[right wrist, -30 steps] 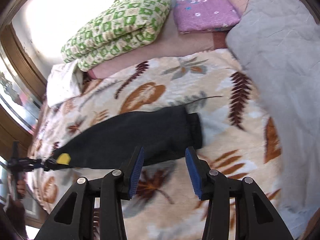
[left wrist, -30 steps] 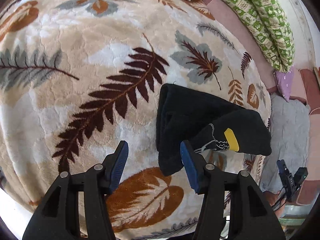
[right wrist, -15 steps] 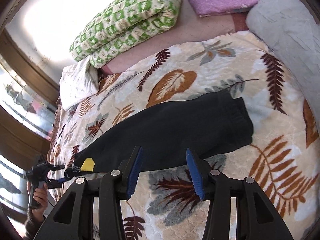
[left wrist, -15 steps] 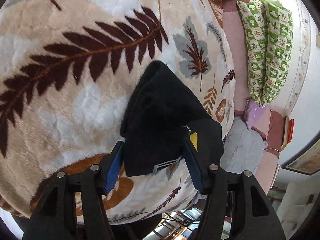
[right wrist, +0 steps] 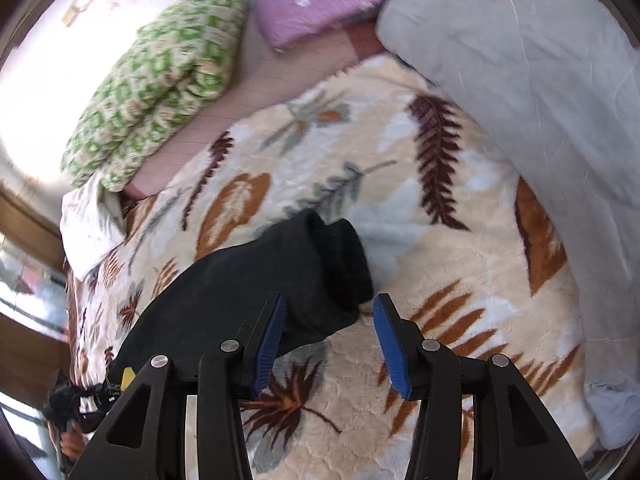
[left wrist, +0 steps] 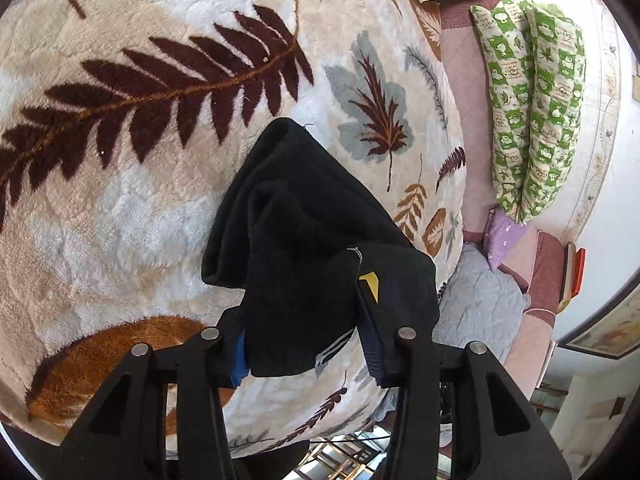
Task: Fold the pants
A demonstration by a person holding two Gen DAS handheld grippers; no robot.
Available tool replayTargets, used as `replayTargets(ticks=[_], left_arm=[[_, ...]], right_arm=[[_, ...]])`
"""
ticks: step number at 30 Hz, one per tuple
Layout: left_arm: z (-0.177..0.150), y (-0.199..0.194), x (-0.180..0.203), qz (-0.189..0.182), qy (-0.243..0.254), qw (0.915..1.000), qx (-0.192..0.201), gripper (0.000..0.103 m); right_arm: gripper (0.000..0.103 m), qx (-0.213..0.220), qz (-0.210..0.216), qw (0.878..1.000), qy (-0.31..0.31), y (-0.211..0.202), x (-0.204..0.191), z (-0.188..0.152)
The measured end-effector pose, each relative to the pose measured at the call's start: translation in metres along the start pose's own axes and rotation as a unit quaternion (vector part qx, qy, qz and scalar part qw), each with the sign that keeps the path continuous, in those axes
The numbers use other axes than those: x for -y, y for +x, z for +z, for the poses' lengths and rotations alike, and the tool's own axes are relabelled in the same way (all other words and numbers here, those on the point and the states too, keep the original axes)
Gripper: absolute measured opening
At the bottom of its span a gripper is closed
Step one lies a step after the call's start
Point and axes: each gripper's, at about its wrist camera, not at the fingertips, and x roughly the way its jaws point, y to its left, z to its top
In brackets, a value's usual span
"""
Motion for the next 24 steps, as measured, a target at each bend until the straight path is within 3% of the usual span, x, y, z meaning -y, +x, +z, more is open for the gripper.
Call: replayTargets(ticks=[3, 5, 6, 8, 11, 17, 20, 22, 24], left_arm=[[0.001, 0.002, 0.002, 0.003, 0.0, 1.0, -0.001, 0.043], [0.003, -0.001, 0.007, 0.009, 0.006, 0.9999, 0.01, 0.042], [0.004, -0.002, 0.01, 0.01, 0.01, 0.9998, 0.015, 0.036], [0.007, -0.007, 0.018, 0.011, 0.018, 0.9994, 0.027, 0.031], [0.014, -0.011, 0.026, 0.017, 0.019, 0.9986, 0.046, 0.024], [0.043, -0.026, 0.064, 0.009, 0.028, 0.9961, 0.083, 0.022], [0.048, -0.05, 0.093, 0.001, 0.066, 0.9894, 0.13, 0.021], [0.041, -0.063, 0.103, 0.016, 0.104, 0.9807, 0.165, 0.022], [0.034, -0.06, 0.099, 0.032, 0.131, 0.9776, 0.161, 0.022]], right_arm=[[0.048, -0.011, 0.05, 0.998, 0.026, 0.021, 0.005, 0.0], [0.046, -0.019, 0.046, 0.999, 0.022, 0.033, 0.0, -0.002], [0.041, -0.026, 0.036, 0.999, 0.015, 0.037, -0.004, -0.004], [0.006, -0.046, 0.031, 0.998, 0.006, 0.043, -0.008, -0.004], [0.006, -0.029, 0.036, 0.999, -0.013, 0.031, -0.018, 0.004], [0.006, 0.025, 0.073, 0.997, 0.006, 0.006, -0.035, 0.033], [0.006, 0.057, 0.11, 0.992, 0.025, -0.003, -0.044, 0.05], [0.006, 0.089, 0.147, 0.985, 0.028, -0.015, -0.049, 0.057], [0.006, 0.111, 0.153, 0.982, 0.014, -0.018, -0.051, 0.057]])
